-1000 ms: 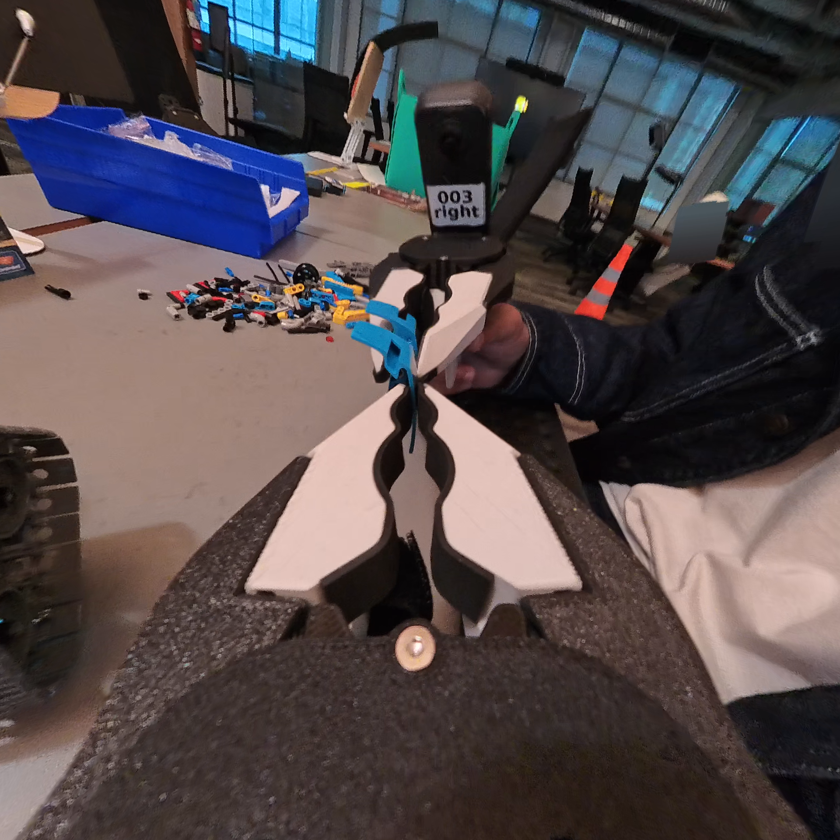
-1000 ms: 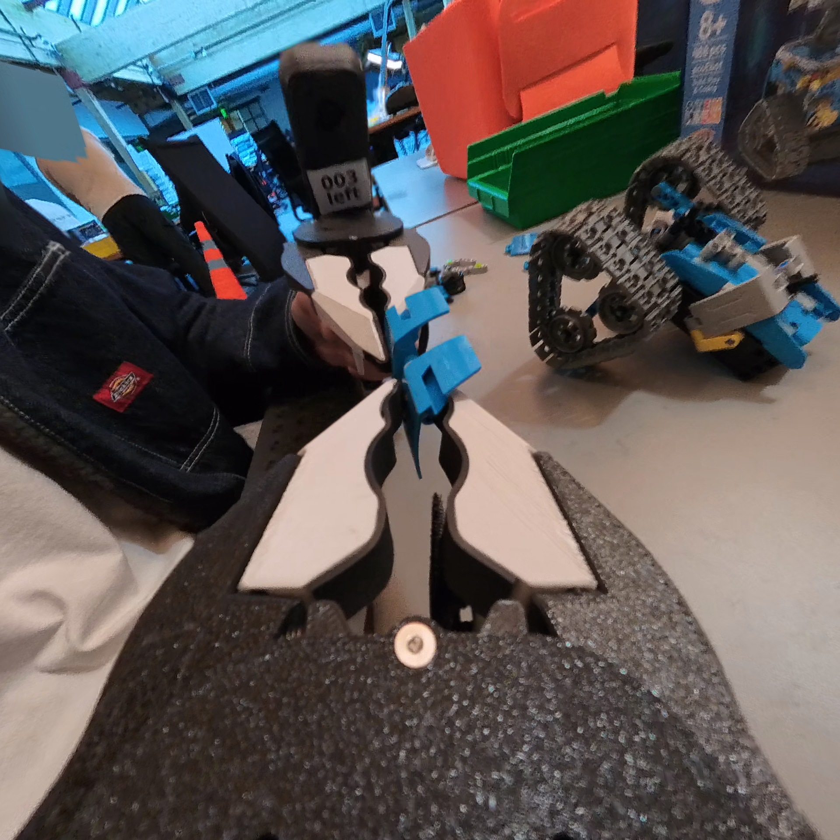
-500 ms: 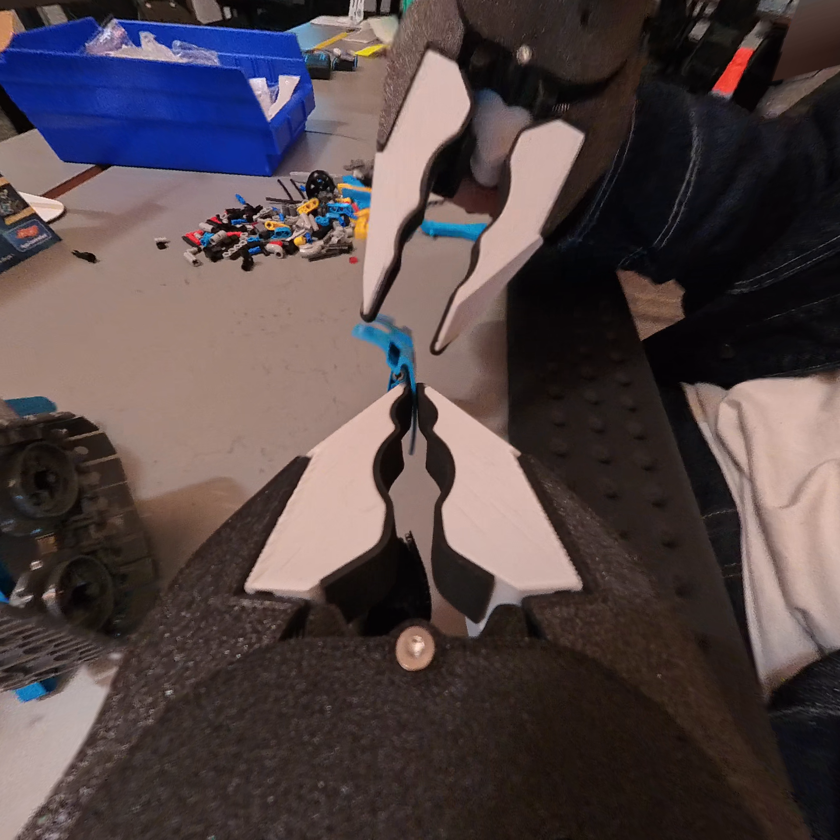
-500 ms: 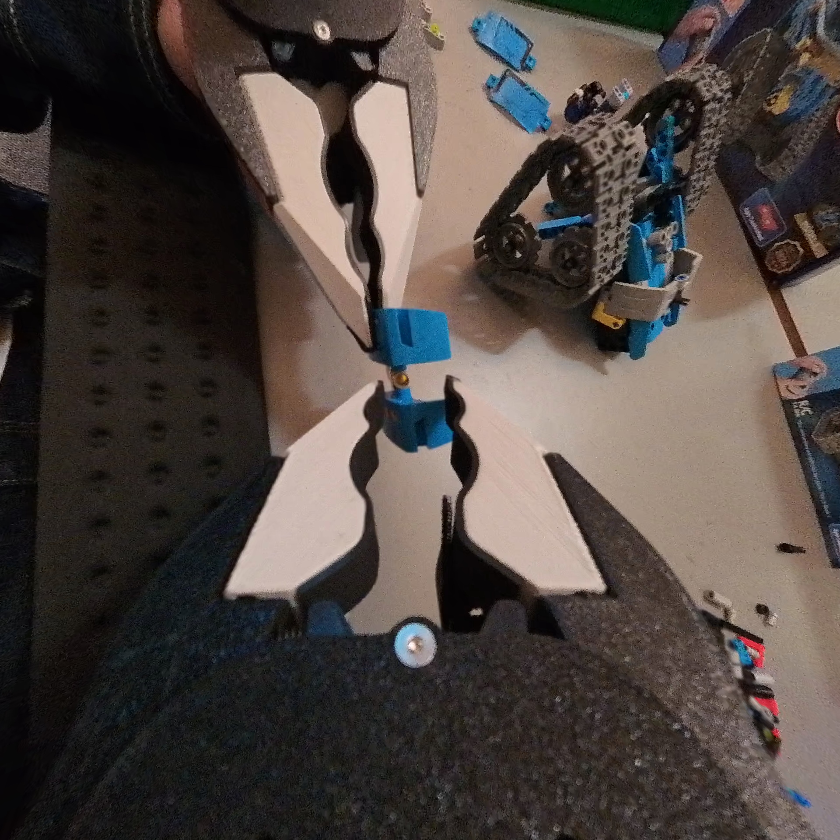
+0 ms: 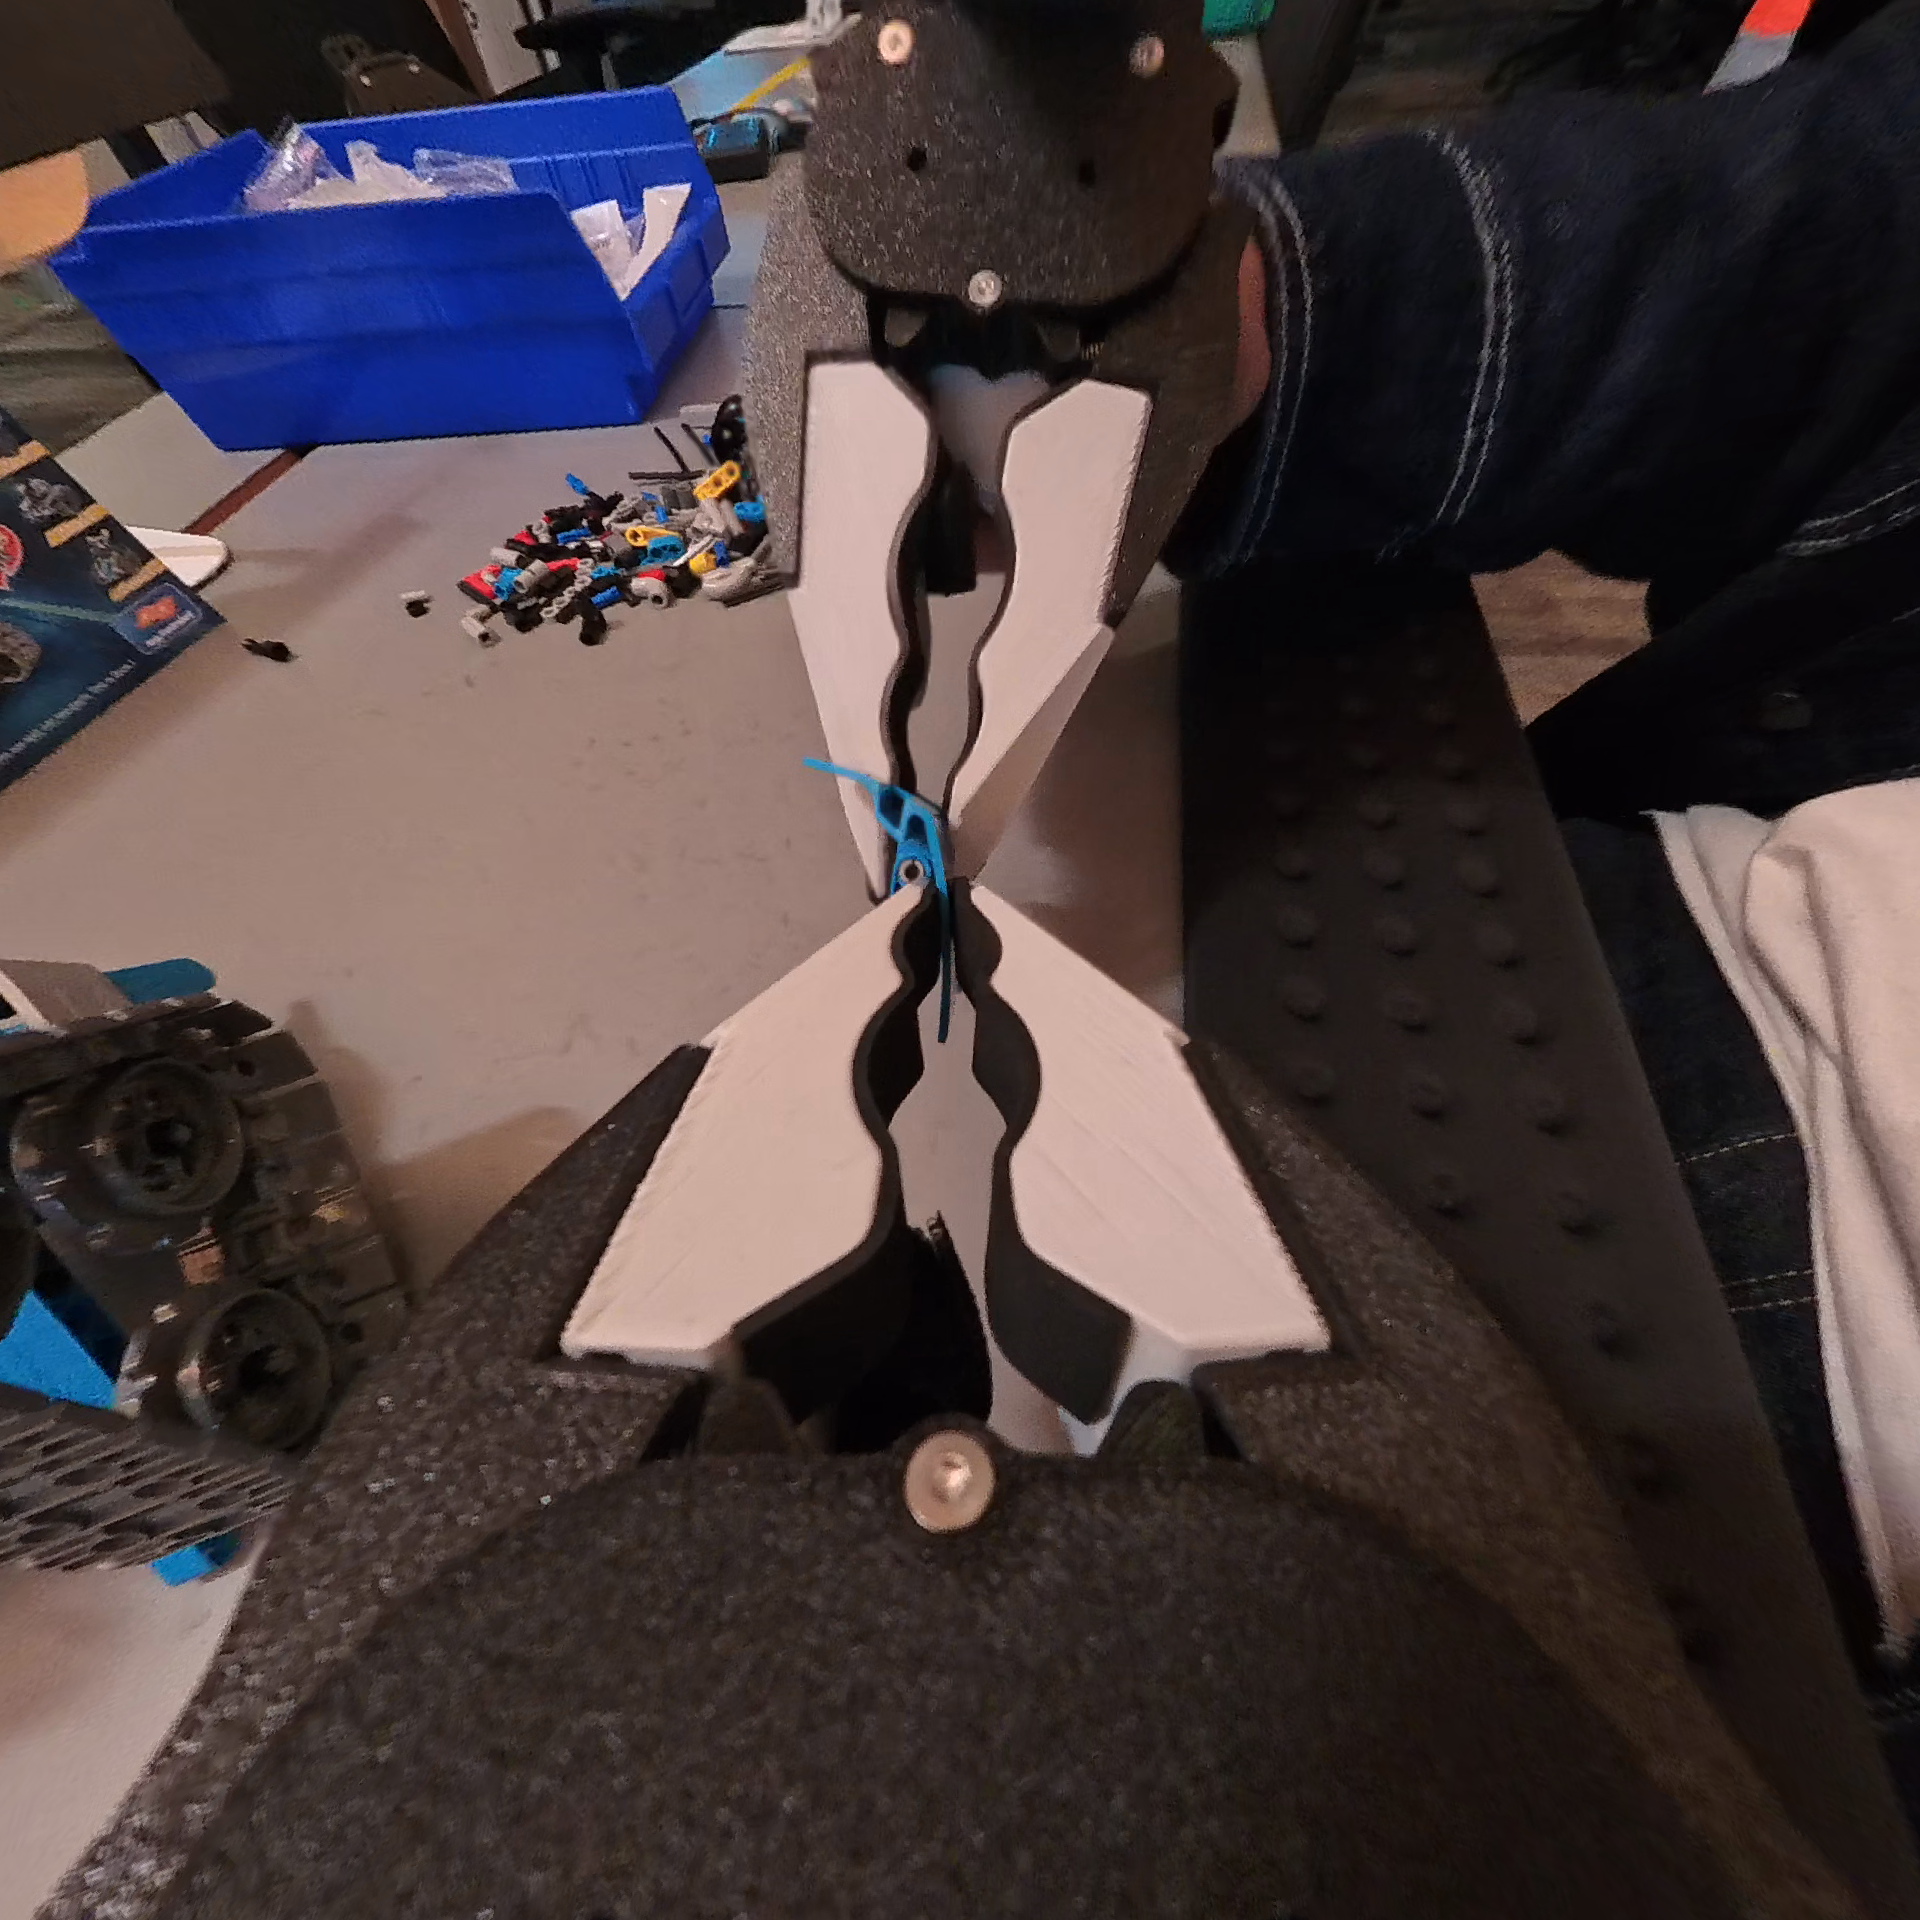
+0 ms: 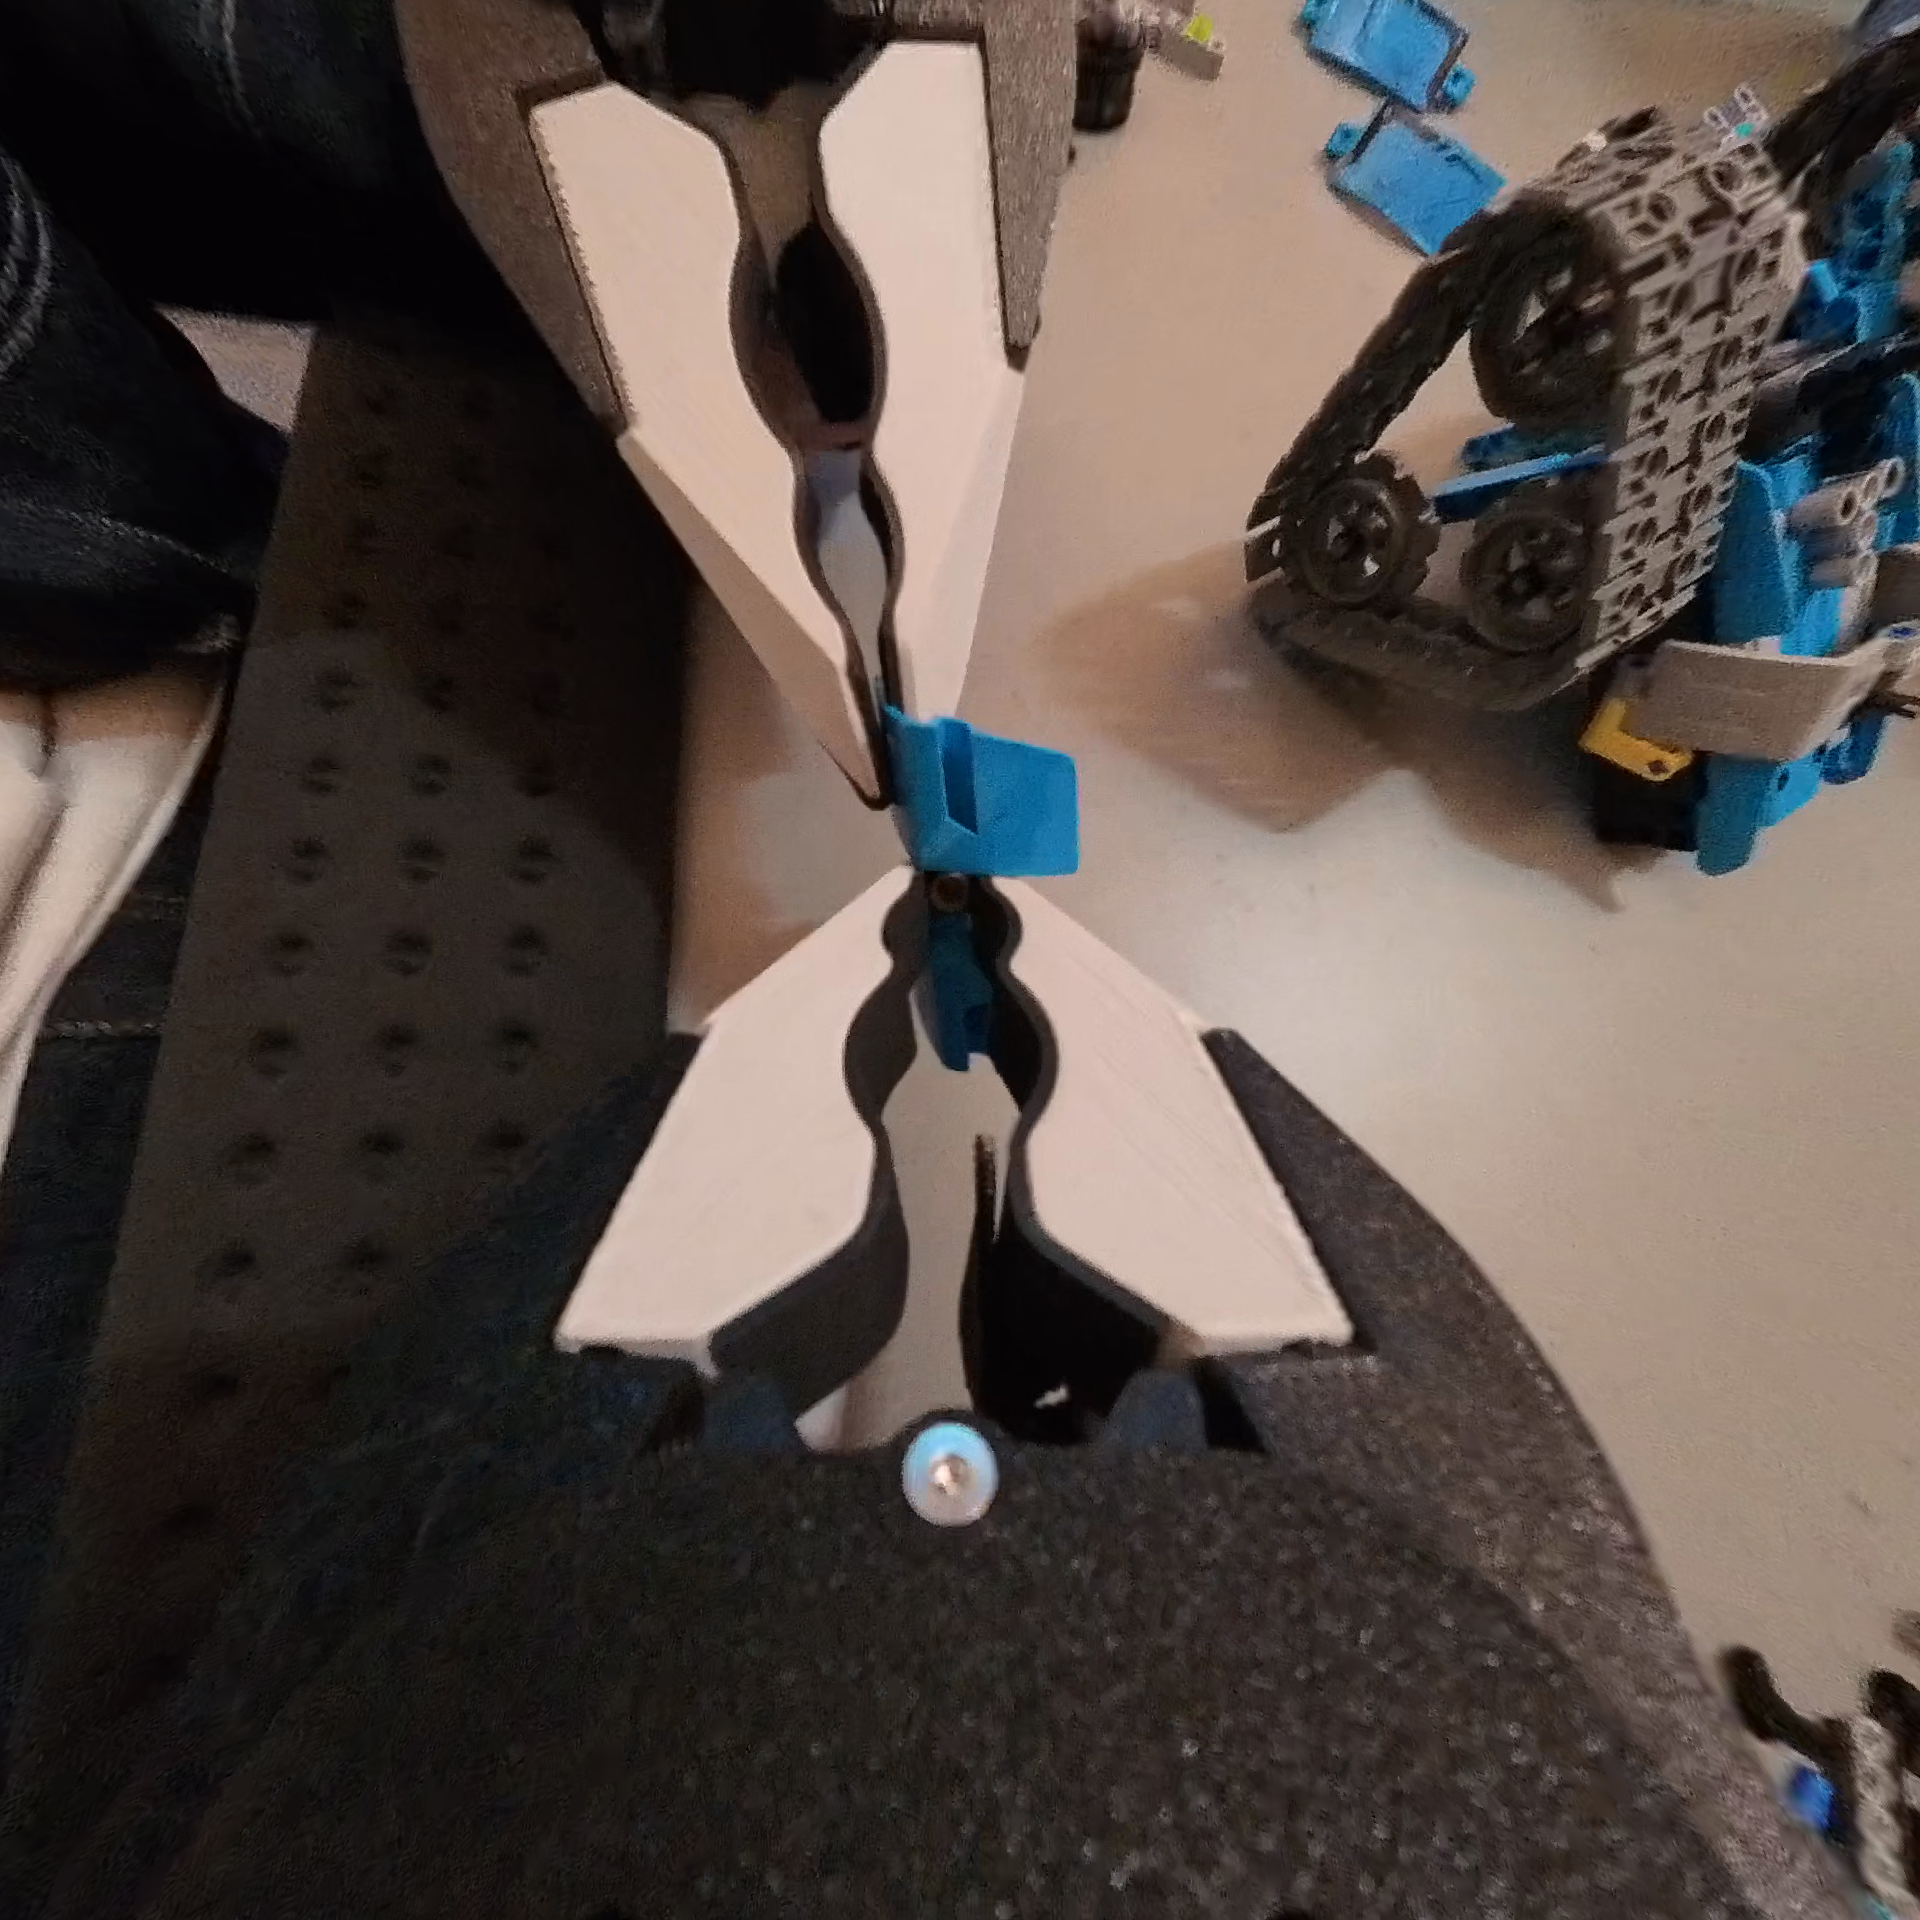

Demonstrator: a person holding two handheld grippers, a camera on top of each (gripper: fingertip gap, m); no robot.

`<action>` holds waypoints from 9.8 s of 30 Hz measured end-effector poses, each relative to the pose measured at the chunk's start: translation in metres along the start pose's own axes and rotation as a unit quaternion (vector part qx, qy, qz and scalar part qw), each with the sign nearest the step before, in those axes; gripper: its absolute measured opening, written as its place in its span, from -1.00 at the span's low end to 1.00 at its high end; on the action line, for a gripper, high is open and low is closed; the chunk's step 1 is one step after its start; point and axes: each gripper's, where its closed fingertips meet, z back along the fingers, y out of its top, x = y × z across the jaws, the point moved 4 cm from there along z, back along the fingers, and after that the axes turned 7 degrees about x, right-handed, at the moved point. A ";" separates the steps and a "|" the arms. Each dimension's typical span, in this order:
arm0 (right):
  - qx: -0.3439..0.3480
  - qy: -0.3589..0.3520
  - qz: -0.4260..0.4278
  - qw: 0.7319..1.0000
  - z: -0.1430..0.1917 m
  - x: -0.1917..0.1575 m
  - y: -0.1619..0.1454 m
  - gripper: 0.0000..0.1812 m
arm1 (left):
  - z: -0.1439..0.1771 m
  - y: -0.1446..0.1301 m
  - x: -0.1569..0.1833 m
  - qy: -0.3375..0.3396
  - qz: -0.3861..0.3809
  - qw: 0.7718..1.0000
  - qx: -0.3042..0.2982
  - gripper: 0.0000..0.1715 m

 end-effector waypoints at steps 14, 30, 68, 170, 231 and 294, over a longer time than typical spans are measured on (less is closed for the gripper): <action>-0.041 0.019 -0.018 0.999 0.009 0.009 0.030 -0.94 | 0.018 0.024 -0.011 0.018 0.044 0.995 0.090 -1.00; -0.020 0.035 -0.043 0.998 0.012 0.020 0.049 -0.93 | 0.032 0.039 -0.021 0.043 0.080 0.982 0.168 -1.00; 0.209 0.035 -0.046 0.976 0.030 0.030 0.020 -0.69 | 0.018 0.009 -0.022 0.173 -0.245 0.954 0.009 -0.99; 0.214 -0.017 -0.330 0.919 -0.017 0.029 0.009 -0.73 | 0.300 -0.139 -0.001 0.429 0.248 0.837 -0.233 -0.40; 0.225 -0.060 -0.427 0.874 -0.025 0.136 -0.014 -0.71 | 0.018 0.004 -0.055 0.316 0.103 0.942 -0.038 -0.51; 0.302 -0.157 -0.269 0.901 0.032 0.088 0.013 -0.67 | -0.004 0.016 -0.106 0.244 0.048 0.968 0.007 -0.19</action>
